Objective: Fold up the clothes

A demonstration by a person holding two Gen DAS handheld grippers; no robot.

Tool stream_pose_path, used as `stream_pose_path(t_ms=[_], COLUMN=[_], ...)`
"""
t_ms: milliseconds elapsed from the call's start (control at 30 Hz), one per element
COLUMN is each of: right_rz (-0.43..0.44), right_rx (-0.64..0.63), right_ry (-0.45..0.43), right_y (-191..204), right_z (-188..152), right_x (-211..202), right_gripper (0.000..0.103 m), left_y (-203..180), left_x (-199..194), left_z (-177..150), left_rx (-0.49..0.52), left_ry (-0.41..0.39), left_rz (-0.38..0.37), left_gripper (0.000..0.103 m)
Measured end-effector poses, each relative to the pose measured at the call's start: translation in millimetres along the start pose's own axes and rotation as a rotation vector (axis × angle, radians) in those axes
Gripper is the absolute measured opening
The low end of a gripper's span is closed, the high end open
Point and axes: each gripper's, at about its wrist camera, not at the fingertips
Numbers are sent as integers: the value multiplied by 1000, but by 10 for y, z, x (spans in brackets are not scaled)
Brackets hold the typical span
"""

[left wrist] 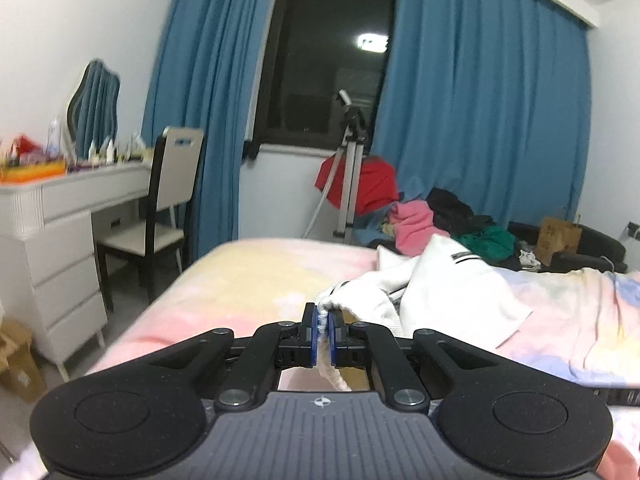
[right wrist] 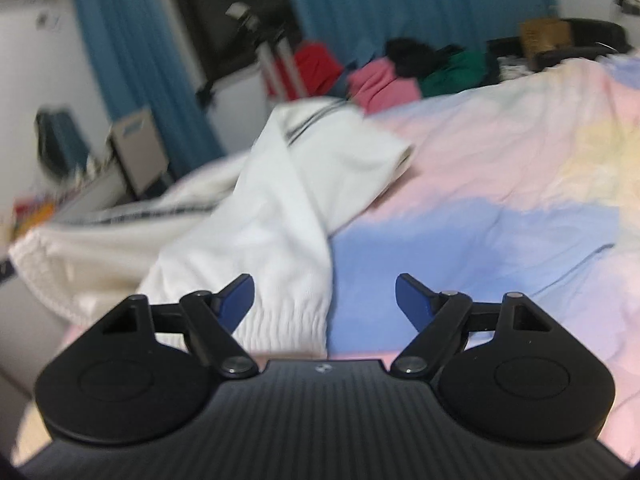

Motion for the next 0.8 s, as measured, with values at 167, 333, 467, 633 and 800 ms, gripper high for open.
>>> stream_pose_path(t_ms=[167,333,467,633,800], right_rz=[-29,-59,-81,-73,-75], right_rx=[-196,-212,-114,-159,-260], right_ry=[145,189,212,163,70], right_y=[322,326,244,397,623], right_z=[-130,-190,-189,-196,-175], right_x=[239,411,666,818,634], right_gripper=[79,71,67,51,17], left_y=[223,351,501,607,583], left_x=[38,195,312,393,418], left_z=[-106,-105,-103,-108,-77], left_rx=[-48,-97,-169,-183,-152], left_ry=[23,49,79,99,111], left_rz=[17,27,41,66,90], left_gripper=[7,8,8,9,11])
Point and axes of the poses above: each gripper's, at about its wrist camera, not at the fingertips, and x roughly the way its jaws point, y to its left, z to its top, and after that the axes turned 6 degrees about -x, right-handed
